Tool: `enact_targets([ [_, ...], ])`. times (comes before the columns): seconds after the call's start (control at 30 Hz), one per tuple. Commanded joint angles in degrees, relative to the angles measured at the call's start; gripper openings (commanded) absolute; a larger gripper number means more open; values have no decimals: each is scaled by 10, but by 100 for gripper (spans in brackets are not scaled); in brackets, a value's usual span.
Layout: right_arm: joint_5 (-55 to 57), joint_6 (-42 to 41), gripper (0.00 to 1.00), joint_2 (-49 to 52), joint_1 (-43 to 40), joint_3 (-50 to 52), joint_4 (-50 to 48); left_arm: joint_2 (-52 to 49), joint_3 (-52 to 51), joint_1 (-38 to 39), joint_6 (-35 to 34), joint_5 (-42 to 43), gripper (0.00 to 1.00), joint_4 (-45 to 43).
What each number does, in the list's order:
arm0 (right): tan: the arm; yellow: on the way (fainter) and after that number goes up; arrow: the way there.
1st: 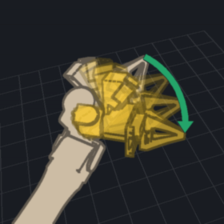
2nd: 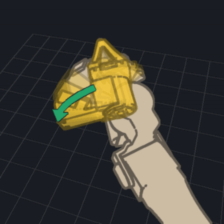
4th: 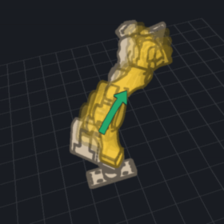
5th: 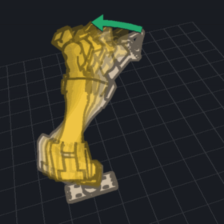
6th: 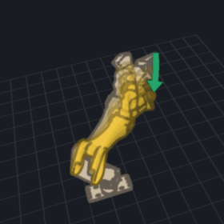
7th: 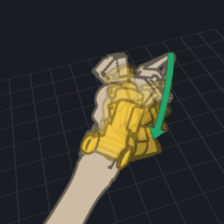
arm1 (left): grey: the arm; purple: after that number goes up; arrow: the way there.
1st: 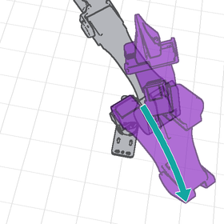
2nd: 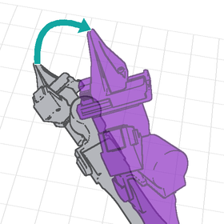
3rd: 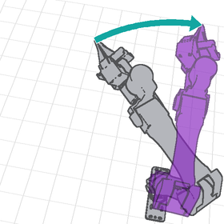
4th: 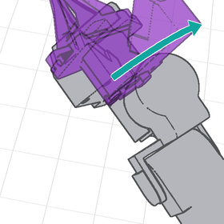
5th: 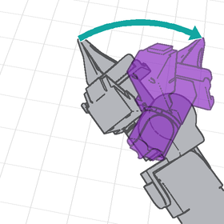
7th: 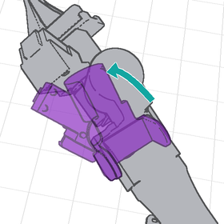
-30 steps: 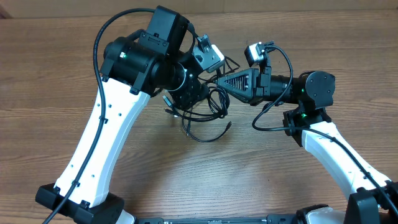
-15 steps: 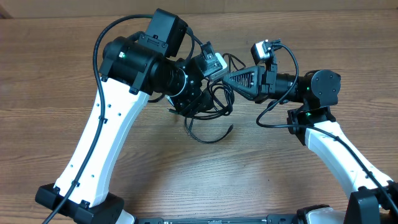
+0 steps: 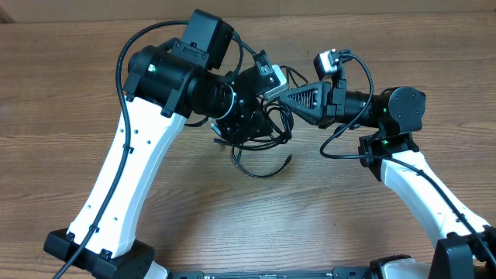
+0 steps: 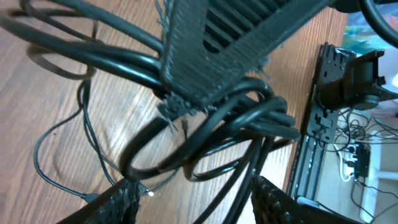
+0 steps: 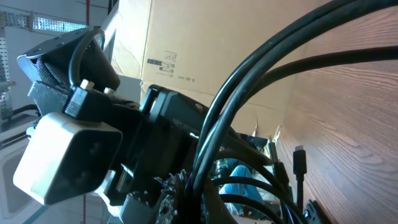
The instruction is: Untangle cables
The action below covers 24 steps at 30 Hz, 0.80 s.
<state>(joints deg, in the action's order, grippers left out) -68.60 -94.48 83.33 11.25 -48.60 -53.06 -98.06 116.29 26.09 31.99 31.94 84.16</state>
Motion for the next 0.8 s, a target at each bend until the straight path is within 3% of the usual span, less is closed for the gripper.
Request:
enact_targets([
  [0.0,8,2,4,-3,0,-9,-4,-1,1,2,17,41,58,-16],
  [0.13,7,2,4,-3,0,-9,-5,-1,1,2,12,37,66,-32],
  [0.27,7,2,4,-3,0,-9,-5,-1,1,2,12,37,66,-36],
  [0.37,7,2,4,-3,0,-9,-4,-1,1,2,12,37,42,-36],
  [0.4,7,2,4,-3,0,-9,-5,-1,1,2,12,37,24,-36],
  [0.47,7,2,4,-3,0,-9,-5,-1,1,2,12,37,5,-36],
  [0.77,7,2,4,-3,0,-9,-4,-1,1,2,10,37,4,-35],
])
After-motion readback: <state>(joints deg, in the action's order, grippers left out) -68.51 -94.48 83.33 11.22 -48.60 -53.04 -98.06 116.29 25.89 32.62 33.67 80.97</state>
